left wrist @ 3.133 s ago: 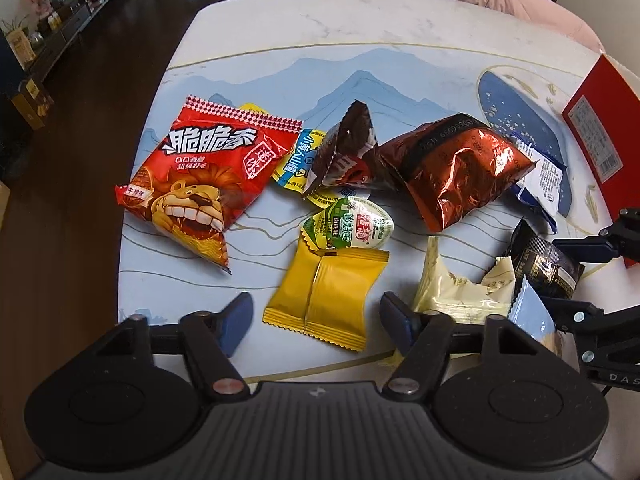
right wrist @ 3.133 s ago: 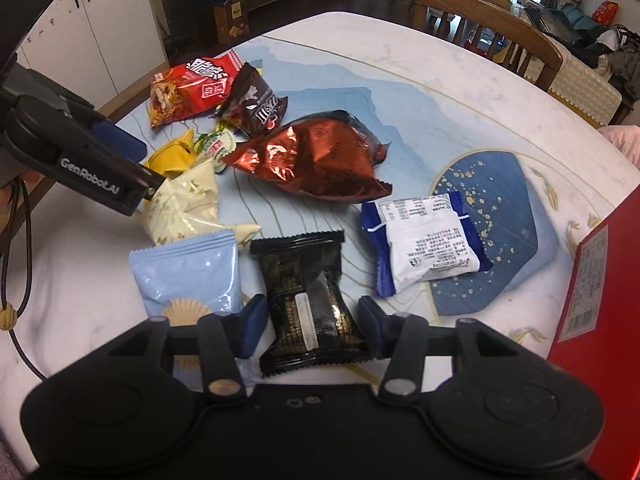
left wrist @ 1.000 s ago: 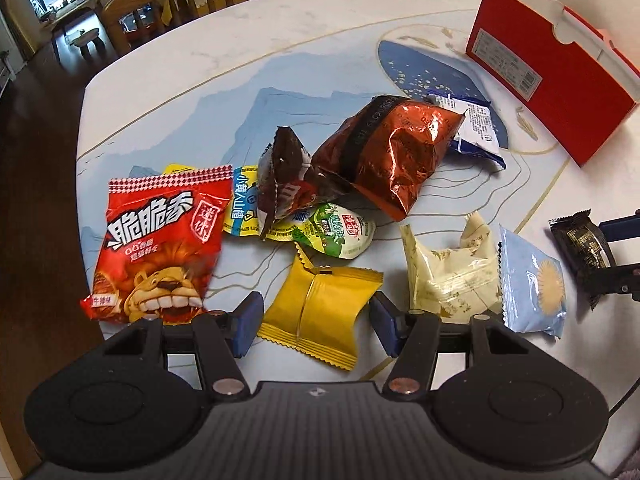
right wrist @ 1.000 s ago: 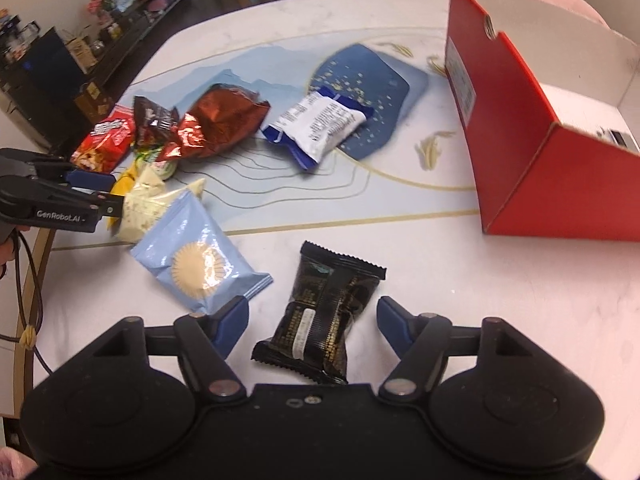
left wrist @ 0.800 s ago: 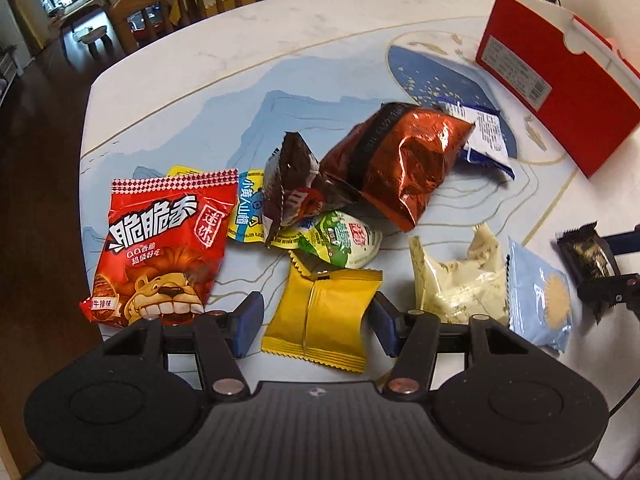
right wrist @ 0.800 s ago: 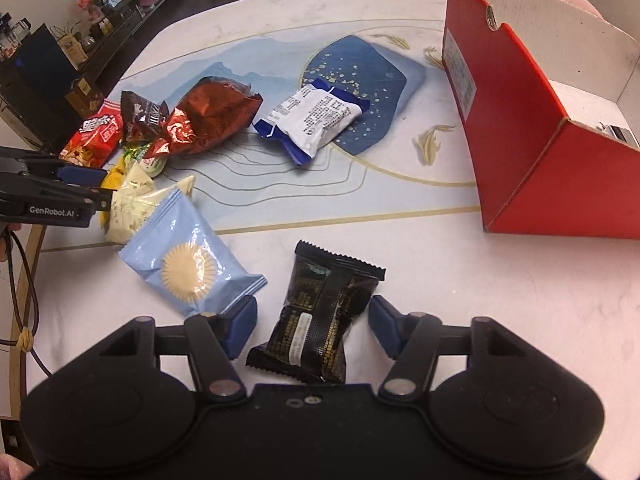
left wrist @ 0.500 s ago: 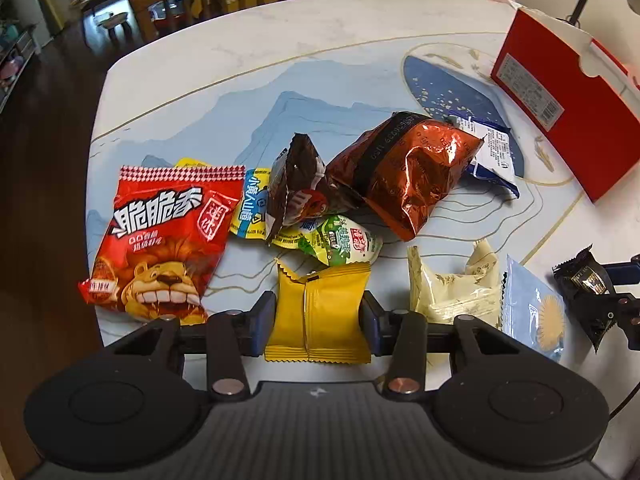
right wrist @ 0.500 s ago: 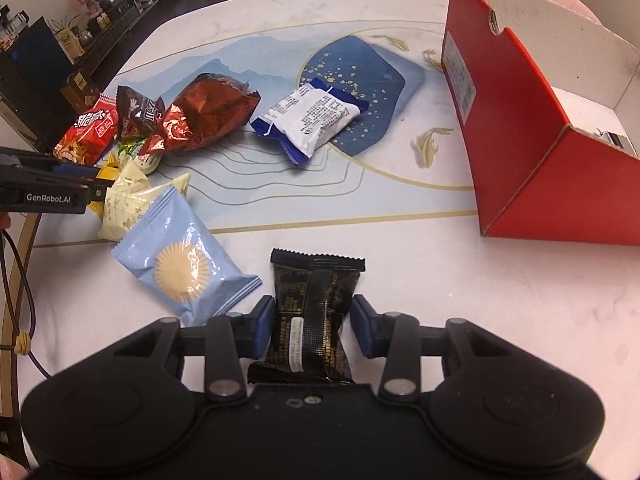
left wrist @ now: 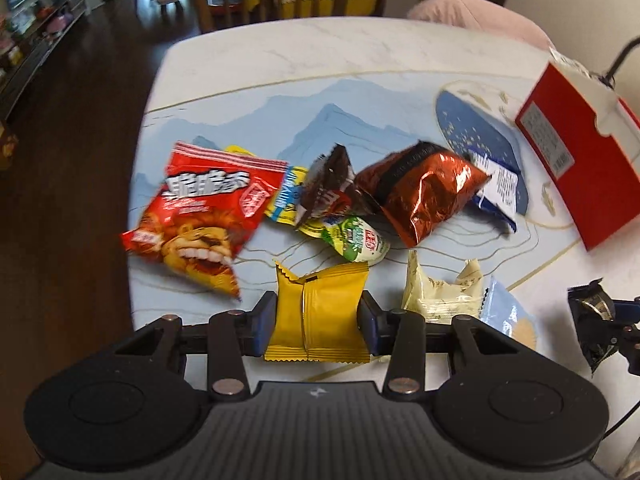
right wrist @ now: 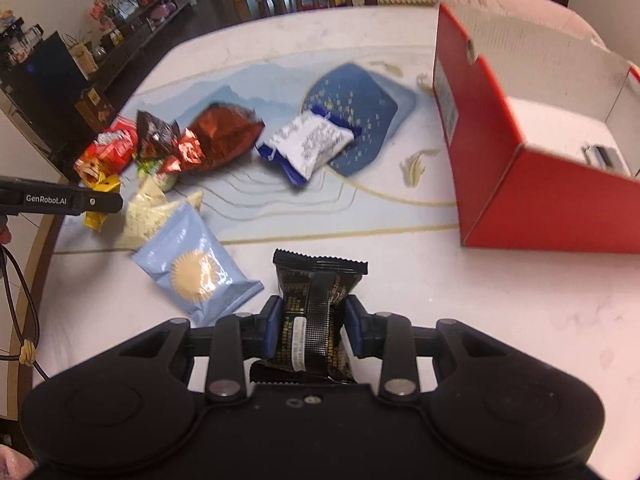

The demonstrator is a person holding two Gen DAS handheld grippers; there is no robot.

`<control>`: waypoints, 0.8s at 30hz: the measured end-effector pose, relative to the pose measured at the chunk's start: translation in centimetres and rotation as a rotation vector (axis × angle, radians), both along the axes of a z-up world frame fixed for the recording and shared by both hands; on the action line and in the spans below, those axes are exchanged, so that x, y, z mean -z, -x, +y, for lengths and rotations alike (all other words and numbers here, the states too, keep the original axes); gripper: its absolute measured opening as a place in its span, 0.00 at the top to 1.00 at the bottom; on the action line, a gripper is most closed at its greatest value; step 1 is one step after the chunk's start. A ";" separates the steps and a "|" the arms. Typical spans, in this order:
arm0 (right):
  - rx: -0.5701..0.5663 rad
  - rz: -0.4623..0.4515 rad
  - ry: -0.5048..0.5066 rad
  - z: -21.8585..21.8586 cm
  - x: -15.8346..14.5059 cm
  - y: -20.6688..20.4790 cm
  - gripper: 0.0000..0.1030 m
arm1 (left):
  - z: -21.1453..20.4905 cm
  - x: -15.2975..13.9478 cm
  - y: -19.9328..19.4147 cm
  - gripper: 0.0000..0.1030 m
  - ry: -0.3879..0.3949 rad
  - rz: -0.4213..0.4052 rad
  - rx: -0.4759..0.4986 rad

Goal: Organize snacks
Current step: 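Carry the yellow cake and black bar over the red box with both grippers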

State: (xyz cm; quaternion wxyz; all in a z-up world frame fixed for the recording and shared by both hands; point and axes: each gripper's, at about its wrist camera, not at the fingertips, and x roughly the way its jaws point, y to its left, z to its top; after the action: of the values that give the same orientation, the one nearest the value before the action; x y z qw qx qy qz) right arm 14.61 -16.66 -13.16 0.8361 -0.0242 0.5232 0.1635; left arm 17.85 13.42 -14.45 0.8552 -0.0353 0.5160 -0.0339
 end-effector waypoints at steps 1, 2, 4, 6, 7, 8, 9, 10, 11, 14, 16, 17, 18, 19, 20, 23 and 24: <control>-0.005 -0.010 -0.005 -0.2 -0.6 0.1 0.70 | 0.0 -0.4 0.3 0.59 -0.001 0.002 -0.017; -0.012 -0.019 -0.011 -0.4 -1.1 0.1 0.70 | 0.1 -0.9 0.5 0.59 0.000 0.005 -0.034; -0.028 -0.041 -0.027 -0.9 -2.4 0.2 0.70 | -0.3 -1.9 1.1 0.59 0.010 0.005 -0.056; -0.043 -0.061 -0.036 -1.4 -3.6 0.2 0.70 | -1.2 -3.1 1.6 0.59 0.011 -0.007 -0.064; -0.050 -0.073 -0.041 -1.8 -4.2 0.2 0.70 | -1.7 -3.7 1.8 0.59 0.013 -0.015 -0.064; -0.054 -0.083 -0.046 -2.1 -4.8 0.1 0.70 | -2.3 -4.4 2.1 0.59 0.018 -0.026 -0.065; -0.058 -0.092 -0.051 -2.5 -5.4 0.0 0.70 | -2.9 -5.0 2.2 0.59 0.024 -0.035 -0.065; -0.063 -0.101 -0.057 -3.0 -6.0 -0.1 0.70 | -3.5 -5.7 2.3 0.59 0.029 -0.042 -0.066; -0.064 -0.111 -0.062 -3.5 -6.5 -0.3 0.70 | -4.2 -6.3 2.4 0.59 0.034 -0.049 -0.066; -0.065 -0.145 -0.067 -5.4 -8.1 -0.9 0.70 | -6.6 -8.0 2.4 0.59 0.051 -0.066 -0.063; -0.059 -0.165 -0.067 -6.9 -9.0 -1.5 0.70 | -8.4 -9.1 2.3 0.59 0.059 -0.077 -0.052; -0.057 -0.175 -0.065 -7.6 -9.3 -1.8 0.70 | -9.3 -9.5 2.2 0.59 0.063 -0.083 -0.046; -0.052 -0.186 -0.063 -8.4 -9.7 -2.2 0.70 | -10.4 -10.0 2.1 0.59 0.069 -0.088 -0.037; -0.046 -0.195 -0.062 -9.1 -10.0 -2.3 0.70 | -11.3 -10.4 1.9 0.59 0.075 -0.090 -0.027; -0.041 -0.202 -0.059 -9.9 -10.2 -2.7 0.70 | -12.3 -10.8 1.7 0.59 0.080 -0.092 -0.018; -0.026 -0.224 -0.047 -12.1 -10.8 -4.0 0.70 | -15.6 -11.6 0.8 0.59 0.091 -0.099 0.013; -0.018 -0.229 -0.044 -13.0 -10.9 -4.5 0.70 | -16.7 -11.8 0.5 0.59 0.094 -0.101 0.021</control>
State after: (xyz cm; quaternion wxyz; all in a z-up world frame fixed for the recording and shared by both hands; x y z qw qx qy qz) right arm 19.15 -29.63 -2.23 0.8891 -0.0290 0.4204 0.1788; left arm 17.39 -3.27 -2.62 0.8771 -0.0680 0.4704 -0.0688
